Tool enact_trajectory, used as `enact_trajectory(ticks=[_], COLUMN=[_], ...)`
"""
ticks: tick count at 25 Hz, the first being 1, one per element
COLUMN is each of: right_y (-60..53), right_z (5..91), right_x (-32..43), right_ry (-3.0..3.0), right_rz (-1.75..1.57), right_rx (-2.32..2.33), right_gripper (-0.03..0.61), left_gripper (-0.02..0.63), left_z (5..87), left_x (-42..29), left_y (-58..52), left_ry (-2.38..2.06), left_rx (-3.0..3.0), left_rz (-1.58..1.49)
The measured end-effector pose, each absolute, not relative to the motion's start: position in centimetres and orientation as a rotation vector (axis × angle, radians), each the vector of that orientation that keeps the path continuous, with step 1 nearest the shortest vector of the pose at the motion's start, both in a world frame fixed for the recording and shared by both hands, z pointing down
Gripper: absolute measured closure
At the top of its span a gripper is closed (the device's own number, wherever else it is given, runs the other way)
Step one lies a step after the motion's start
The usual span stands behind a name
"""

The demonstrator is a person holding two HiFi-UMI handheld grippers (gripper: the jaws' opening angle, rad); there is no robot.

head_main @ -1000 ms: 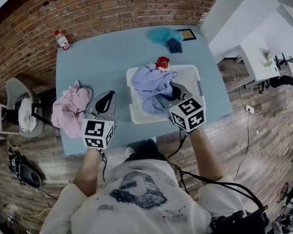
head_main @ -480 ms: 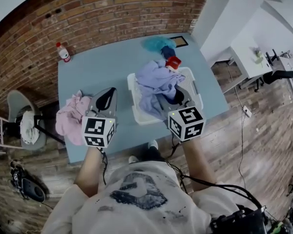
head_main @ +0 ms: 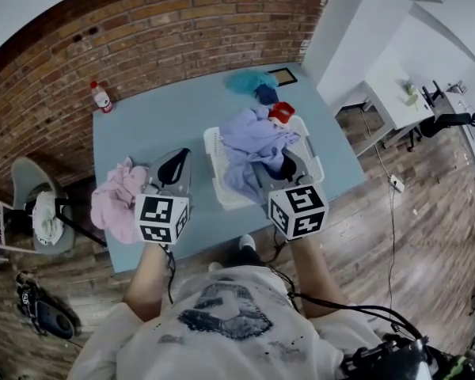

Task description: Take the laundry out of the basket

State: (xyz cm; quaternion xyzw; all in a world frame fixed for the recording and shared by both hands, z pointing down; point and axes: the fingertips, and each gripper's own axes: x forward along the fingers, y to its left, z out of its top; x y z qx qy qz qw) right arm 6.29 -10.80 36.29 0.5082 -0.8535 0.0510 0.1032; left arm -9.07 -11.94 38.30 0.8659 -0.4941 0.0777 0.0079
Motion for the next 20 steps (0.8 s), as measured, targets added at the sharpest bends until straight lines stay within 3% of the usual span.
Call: enact_trajectory(ticks=[20], right_y=[-11.21], right_z=[37.19], right_x=[6.45], right_ry=[-2.476], right_rz=[0.133], right_rx=[1.507], right_gripper=[0.44], left_gripper=[0.621], left_z=[39.13], left_x=[-8.5], left_y=[-12.28], left_ry=[-1.545], left_rx=[2.712], left_rz=[0.272])
